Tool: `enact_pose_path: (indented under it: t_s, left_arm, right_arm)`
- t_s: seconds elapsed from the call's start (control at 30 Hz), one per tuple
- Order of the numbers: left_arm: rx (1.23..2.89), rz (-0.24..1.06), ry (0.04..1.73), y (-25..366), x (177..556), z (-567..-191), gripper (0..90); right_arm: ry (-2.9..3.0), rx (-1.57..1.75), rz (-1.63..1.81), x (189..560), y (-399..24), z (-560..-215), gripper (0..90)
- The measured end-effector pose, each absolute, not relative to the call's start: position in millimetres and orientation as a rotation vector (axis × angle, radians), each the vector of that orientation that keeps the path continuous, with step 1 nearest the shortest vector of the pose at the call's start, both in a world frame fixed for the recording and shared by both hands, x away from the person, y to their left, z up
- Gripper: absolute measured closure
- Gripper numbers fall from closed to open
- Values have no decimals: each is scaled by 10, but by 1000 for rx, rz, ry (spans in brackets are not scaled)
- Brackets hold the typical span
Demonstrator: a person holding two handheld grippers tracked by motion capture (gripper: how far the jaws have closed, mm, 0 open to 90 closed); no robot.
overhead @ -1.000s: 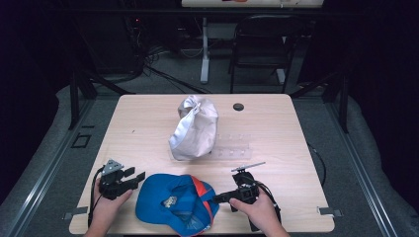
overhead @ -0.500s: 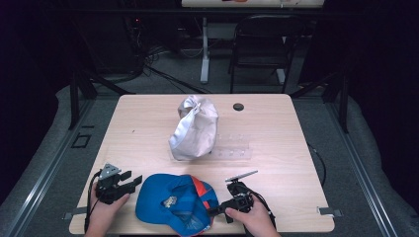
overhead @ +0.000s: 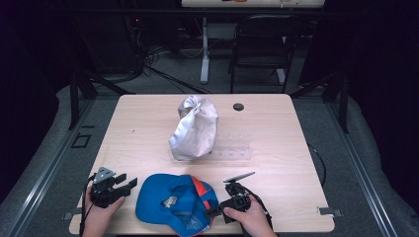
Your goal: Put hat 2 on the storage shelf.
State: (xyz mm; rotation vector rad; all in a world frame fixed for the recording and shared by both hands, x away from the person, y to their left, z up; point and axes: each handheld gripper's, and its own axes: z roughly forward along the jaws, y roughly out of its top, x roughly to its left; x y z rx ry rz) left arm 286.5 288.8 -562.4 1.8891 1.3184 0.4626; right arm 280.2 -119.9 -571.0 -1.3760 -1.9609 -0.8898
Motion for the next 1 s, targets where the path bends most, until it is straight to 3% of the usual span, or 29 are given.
enact_pose_path:
  t_s: [0.17, 1.0]
  left_arm:
    - [1890, 463, 1314, 2882, 2869, -5621, 481]
    - [1908, 446, 1275, 2770, 2965, -5611, 481]
  right_arm:
    - [-1923, -1399, -887, 2804, -1231, -5694, 769]
    - [-1936, -1545, -962, 3000, -1528, -5191, 773]
